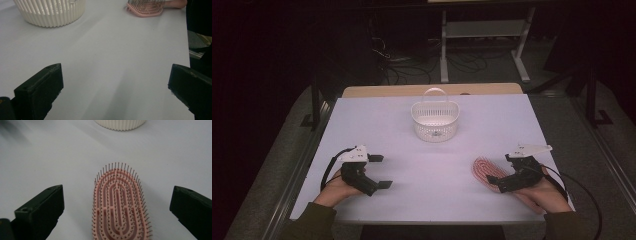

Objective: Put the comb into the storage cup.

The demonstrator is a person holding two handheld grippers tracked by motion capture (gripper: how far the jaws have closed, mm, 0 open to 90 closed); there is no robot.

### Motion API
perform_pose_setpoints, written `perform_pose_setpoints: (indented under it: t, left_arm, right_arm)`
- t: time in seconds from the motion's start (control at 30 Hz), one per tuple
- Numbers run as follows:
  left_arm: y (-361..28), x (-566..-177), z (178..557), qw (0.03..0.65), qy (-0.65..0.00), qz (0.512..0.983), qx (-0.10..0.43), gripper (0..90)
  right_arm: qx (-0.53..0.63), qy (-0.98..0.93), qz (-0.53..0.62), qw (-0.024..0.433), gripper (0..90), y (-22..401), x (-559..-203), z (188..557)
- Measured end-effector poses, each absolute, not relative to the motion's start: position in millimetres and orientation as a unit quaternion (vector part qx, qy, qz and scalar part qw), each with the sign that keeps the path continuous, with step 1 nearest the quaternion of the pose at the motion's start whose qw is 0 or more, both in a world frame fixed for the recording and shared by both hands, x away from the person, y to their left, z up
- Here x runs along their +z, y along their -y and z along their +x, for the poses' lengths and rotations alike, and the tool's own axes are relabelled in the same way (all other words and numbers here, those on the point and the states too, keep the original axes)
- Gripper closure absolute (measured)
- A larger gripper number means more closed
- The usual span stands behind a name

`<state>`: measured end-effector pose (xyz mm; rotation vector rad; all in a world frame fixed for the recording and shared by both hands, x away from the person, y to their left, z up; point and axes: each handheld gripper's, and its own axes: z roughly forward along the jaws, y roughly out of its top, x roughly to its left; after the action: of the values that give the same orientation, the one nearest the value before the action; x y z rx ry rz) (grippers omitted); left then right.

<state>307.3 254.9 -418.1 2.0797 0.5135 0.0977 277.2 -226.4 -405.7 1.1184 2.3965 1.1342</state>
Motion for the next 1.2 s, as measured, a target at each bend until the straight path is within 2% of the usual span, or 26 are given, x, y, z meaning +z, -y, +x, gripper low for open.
perform_pose_setpoints:
  t: [1.2]
  left_arm:
    - [-257.0,-418.8,306.2,0.478,-0.214,0.851,0.042,0.0]
  right_arm:
    - [0.365,-0.823,0.413,0.141,0.0,259.4,-416.5,266.0]
